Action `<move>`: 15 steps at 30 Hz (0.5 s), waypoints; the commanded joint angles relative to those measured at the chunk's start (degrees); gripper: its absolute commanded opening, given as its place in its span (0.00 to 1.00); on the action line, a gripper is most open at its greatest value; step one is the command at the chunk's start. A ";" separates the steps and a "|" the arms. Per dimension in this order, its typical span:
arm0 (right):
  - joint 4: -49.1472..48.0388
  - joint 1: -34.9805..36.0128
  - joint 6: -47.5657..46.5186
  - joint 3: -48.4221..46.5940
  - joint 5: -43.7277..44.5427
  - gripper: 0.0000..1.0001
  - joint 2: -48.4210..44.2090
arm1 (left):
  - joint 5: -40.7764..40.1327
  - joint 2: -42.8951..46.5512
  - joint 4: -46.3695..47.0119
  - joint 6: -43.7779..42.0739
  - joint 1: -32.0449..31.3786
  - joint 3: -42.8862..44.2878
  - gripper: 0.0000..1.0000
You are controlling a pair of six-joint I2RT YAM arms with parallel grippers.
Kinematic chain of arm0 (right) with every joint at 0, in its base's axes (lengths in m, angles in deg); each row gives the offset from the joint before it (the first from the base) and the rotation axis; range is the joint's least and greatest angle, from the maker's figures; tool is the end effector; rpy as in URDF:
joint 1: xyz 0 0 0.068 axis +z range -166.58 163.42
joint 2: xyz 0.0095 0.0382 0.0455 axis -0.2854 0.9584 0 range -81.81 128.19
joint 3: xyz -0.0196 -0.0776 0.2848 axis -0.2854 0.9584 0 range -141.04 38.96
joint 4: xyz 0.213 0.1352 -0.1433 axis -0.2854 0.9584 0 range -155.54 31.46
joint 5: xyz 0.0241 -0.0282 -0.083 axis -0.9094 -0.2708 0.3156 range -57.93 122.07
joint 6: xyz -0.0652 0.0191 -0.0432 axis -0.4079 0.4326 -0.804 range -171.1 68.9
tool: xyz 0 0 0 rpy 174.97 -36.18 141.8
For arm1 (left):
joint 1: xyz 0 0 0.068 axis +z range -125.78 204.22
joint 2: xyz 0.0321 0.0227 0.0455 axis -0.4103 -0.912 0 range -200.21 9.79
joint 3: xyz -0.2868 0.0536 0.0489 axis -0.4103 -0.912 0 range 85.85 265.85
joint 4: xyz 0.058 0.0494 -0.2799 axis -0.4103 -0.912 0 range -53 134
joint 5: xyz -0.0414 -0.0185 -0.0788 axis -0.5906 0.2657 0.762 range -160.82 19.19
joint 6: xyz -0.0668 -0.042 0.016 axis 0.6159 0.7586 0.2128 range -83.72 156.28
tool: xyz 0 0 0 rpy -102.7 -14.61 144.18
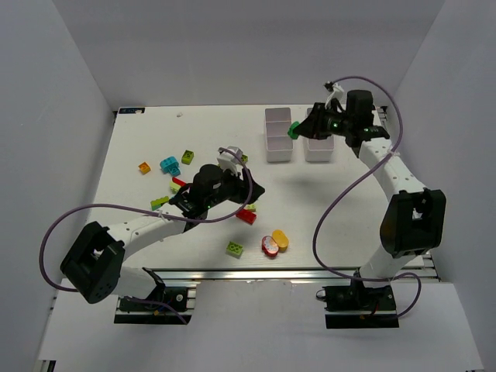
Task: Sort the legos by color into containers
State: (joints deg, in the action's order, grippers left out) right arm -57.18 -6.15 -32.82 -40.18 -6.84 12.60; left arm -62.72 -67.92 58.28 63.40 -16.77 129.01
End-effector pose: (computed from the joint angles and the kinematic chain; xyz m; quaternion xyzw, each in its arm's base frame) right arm 0.4259 0.1228 0.3343 -0.1279 0.7998 0.3980 0.4308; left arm 0.2605 -0.2392 0.2384 0.1390 0.8076 -0.3673 0.4400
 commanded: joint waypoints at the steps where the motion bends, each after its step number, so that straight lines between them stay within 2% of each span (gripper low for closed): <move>1: -0.45 -1.65 -18.86 -8.22 11.55 0.00 2.70 | -4.75 1.86 -2.59 3.47 0.30 -0.36 0.71; 8: -5.63 -1.74 -34.52 -11.65 21.94 0.00 7.27 | -4.76 1.42 -6.11 6.54 3.37 -0.18 0.71; 15: -7.74 -1.82 -39.11 -15.70 29.06 0.00 14.04 | -4.76 2.30 -7.43 7.16 4.60 -0.97 0.71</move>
State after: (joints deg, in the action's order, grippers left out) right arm -61.25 -7.89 -66.80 -53.07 17.18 25.60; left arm -67.00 -67.92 51.97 69.61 -12.62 128.77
